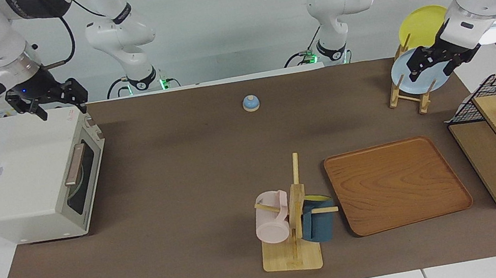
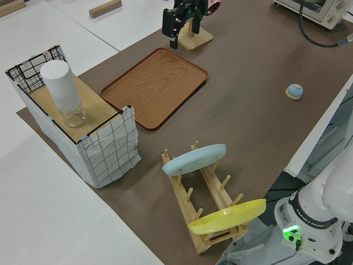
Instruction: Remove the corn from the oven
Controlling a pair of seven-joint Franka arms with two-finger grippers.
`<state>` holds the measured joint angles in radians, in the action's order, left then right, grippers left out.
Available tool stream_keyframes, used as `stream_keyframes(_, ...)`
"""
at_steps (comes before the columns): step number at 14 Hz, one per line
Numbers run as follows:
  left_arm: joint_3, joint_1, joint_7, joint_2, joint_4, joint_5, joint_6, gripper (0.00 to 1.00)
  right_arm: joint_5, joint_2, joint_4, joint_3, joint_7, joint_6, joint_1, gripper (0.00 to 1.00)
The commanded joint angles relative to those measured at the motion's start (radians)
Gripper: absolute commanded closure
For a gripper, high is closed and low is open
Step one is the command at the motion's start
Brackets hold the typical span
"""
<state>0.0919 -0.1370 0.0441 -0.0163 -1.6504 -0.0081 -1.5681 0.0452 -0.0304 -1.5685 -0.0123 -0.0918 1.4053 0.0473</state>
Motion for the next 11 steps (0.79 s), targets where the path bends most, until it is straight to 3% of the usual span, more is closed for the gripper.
stream_keyframes(1,0.0,0.002,0.014,0.006,0.017,0.017,0.017,0.0,-0.027,-0.016,-0.011,0.0,0.018,-0.002,0.006,0.0)
stream_keyframes(7,0.0,0.002,0.014,0.006,0.017,0.017,0.017,0.0,-0.024,-0.014,-0.013,0.0,0.009,0.007,0.005,0.01)
stream_keyframes(8,0.0,0.002,0.014,0.006,0.017,0.017,0.017,0.0,-0.021,-0.014,-0.013,0.0,0.001,0.015,0.011,0.37)
stream_keyframes(9,0.0,0.002,0.014,0.006,0.017,0.017,0.017,0.0,-0.021,-0.016,-0.019,-0.003,-0.018,0.018,0.023,0.67)
stream_keyframes(10,0.0,0.002,0.014,0.006,0.017,0.017,0.017,0.0,-0.015,-0.026,-0.065,-0.003,-0.051,0.047,0.045,0.9)
stream_keyframes(11,0.0,0.002,0.014,0.006,0.017,0.017,0.017,0.0,-0.001,-0.043,-0.12,-0.003,-0.063,0.128,0.049,1.0)
